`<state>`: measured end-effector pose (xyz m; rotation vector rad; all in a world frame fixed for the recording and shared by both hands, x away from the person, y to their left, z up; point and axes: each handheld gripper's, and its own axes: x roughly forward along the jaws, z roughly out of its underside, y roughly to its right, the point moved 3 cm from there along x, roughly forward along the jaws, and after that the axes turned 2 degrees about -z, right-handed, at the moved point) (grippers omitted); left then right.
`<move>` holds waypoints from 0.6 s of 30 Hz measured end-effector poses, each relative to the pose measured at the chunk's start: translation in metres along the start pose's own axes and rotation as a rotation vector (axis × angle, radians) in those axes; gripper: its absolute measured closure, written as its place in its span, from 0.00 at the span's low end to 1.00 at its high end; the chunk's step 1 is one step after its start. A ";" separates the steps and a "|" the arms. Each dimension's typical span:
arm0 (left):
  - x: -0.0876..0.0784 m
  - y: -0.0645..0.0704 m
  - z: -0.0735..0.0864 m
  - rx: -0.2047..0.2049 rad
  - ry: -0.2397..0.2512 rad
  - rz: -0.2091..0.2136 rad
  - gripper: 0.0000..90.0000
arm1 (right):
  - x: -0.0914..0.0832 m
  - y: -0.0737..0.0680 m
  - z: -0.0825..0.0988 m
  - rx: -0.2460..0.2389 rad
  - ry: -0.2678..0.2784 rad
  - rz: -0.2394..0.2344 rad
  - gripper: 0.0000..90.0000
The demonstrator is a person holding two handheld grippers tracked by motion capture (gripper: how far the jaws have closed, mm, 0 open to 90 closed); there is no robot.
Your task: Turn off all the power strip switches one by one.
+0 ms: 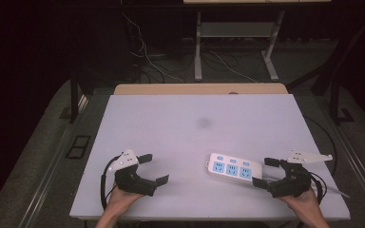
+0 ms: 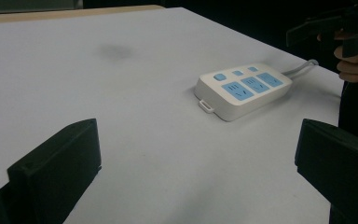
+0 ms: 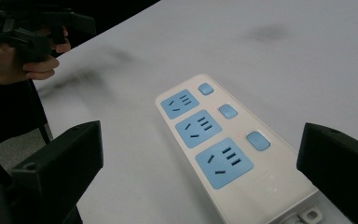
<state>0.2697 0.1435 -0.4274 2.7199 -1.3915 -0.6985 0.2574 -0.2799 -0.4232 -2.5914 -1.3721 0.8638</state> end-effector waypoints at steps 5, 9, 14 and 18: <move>0.000 0.000 0.000 0.000 -0.005 0.002 0.00 | 0.000 0.000 0.000 0.003 -0.006 -0.002 0.00; 0.001 -0.001 0.000 -0.001 -0.007 0.002 0.00 | 0.001 0.001 0.001 0.001 -0.009 0.000 0.00; 0.002 -0.001 0.001 0.000 -0.012 0.002 0.00 | 0.002 0.000 0.001 0.004 -0.023 0.004 0.00; 0.002 -0.001 0.001 0.001 -0.016 0.002 0.00 | 0.003 0.000 0.001 0.004 -0.037 0.008 0.00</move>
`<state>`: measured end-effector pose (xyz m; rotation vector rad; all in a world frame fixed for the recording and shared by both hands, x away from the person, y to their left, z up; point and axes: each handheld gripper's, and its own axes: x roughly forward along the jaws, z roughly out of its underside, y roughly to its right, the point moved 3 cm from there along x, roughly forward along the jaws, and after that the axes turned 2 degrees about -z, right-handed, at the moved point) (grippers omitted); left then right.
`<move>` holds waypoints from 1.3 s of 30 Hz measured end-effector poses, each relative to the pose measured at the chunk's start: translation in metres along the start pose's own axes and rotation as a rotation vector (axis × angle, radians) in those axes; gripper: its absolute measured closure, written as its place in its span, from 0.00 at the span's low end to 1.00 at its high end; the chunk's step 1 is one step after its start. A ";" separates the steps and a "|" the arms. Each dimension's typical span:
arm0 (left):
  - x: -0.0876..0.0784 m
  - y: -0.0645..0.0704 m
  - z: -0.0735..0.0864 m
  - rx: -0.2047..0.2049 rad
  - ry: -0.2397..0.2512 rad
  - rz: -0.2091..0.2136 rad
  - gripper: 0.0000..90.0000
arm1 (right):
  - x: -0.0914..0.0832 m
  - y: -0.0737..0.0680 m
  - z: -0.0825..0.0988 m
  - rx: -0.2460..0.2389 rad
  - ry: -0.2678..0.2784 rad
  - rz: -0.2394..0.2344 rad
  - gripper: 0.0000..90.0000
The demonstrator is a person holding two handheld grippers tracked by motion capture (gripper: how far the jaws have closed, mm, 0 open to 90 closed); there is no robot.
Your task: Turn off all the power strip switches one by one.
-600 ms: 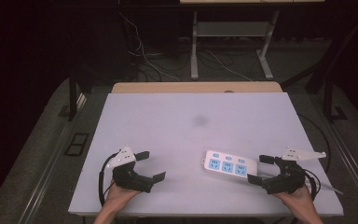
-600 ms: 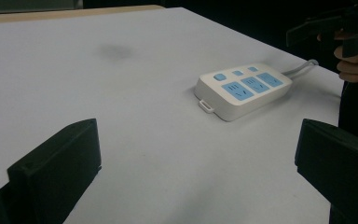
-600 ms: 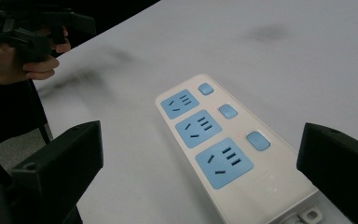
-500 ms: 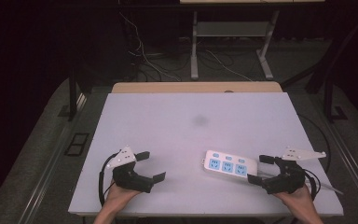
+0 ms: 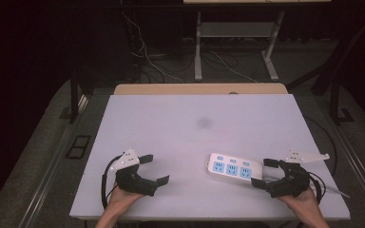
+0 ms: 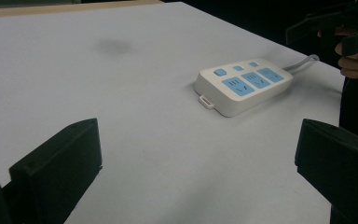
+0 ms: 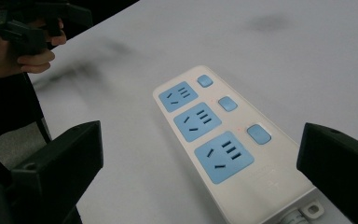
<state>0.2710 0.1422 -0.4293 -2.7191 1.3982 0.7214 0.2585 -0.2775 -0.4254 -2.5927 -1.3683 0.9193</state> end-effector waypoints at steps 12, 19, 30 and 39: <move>0.000 0.000 0.001 -0.001 -0.008 -0.002 0.00 | 0.003 -0.001 -0.001 -0.001 -0.026 0.002 0.00; 0.000 -0.001 0.003 -0.009 -0.011 -0.006 0.00 | 0.003 0.001 -0.003 -0.007 -0.058 0.003 0.00; -0.001 -0.003 0.004 -0.016 -0.009 -0.012 0.00 | -0.001 0.006 -0.009 0.002 -0.069 0.004 0.00; -0.001 -0.003 0.004 -0.019 -0.009 -0.011 0.00 | -0.005 0.011 -0.017 -0.005 -0.092 0.007 0.00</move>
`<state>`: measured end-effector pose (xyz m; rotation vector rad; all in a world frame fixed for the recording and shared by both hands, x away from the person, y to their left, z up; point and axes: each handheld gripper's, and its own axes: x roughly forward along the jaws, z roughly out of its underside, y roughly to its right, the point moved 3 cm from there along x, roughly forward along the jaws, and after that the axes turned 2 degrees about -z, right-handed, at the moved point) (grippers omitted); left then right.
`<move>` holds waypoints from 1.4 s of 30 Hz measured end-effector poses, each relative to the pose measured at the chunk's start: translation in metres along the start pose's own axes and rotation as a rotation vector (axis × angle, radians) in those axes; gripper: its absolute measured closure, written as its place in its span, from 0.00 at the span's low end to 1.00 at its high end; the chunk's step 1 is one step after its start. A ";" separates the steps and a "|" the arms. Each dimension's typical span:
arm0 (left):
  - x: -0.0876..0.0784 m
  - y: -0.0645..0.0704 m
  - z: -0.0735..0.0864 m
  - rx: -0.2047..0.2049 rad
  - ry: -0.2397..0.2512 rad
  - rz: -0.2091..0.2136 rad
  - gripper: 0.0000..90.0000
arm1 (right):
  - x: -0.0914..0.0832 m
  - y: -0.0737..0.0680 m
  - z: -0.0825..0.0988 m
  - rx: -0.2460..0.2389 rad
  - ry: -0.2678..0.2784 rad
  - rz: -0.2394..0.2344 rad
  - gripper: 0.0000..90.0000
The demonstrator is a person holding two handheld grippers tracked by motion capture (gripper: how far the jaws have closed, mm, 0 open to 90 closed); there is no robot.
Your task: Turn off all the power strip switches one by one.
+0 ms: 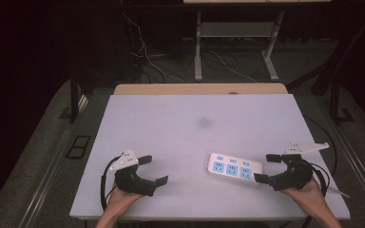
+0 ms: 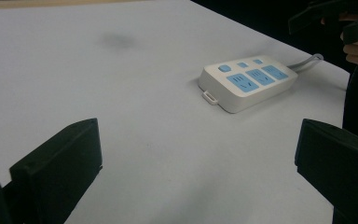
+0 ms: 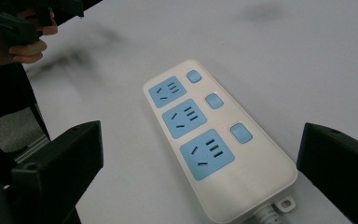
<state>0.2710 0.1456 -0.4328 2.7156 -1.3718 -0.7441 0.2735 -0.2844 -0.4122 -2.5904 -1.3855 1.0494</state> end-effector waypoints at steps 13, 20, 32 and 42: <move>0.000 0.000 0.000 -0.007 0.002 -0.002 0.00 | -0.004 0.010 -0.011 -0.005 -0.036 0.003 0.00; 0.000 -0.001 0.000 -0.008 0.002 -0.003 0.00 | -0.003 0.014 -0.015 -0.013 -0.066 0.005 0.00; 0.000 -0.001 0.001 -0.007 0.002 -0.005 0.00 | 0.006 0.018 -0.023 -0.055 -0.168 0.002 0.00; 0.001 -0.002 0.001 -0.006 -0.002 -0.006 0.00 | 0.018 0.017 -0.033 -0.109 -0.277 0.000 0.00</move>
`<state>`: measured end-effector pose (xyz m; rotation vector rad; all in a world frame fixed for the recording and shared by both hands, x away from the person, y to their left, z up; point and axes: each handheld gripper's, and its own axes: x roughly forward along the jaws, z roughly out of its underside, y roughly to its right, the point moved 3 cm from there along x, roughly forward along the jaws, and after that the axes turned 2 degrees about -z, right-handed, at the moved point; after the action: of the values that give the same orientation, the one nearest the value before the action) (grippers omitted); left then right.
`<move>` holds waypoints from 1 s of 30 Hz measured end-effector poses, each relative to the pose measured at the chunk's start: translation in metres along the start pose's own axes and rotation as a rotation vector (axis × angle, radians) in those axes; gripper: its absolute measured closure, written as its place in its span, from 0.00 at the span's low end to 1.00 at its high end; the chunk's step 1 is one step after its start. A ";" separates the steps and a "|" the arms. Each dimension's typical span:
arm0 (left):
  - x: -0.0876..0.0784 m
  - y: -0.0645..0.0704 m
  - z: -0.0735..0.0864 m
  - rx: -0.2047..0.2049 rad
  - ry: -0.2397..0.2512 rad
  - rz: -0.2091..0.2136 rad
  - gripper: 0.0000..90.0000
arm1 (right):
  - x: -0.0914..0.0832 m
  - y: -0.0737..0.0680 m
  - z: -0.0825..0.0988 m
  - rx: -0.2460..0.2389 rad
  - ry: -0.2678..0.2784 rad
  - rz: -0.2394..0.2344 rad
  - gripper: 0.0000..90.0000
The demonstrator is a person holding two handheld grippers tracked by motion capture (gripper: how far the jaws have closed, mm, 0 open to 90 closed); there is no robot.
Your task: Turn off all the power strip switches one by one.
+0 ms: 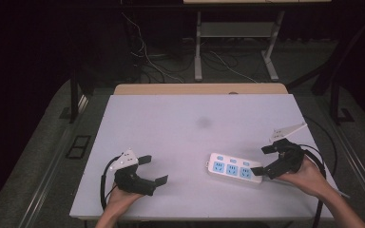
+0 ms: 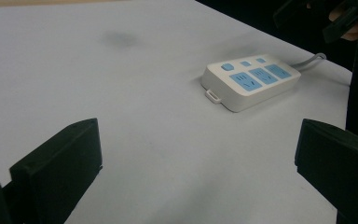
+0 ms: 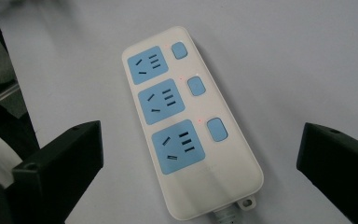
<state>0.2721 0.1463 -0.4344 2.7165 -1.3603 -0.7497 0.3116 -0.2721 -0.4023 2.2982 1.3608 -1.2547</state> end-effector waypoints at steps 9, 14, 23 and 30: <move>0.002 0.001 0.001 0.006 -0.008 0.004 0.00 | 0.001 0.004 -0.006 -0.033 -0.045 -0.035 0.25; 0.003 0.001 0.001 0.008 -0.010 0.006 0.00 | 0.003 0.007 -0.007 -0.040 -0.054 -0.045 0.39; 0.004 0.000 0.002 0.008 -0.011 0.003 0.00 | 0.011 0.008 -0.011 -0.056 -0.083 -0.052 0.59; 0.005 0.000 0.001 0.013 -0.010 0.006 0.00 | 0.020 0.009 -0.015 -0.061 -0.097 -0.049 0.86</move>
<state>0.2741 0.1431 -0.4377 2.7207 -1.3799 -0.7574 0.3315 -0.2569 -0.4098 2.1472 1.4097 -1.3018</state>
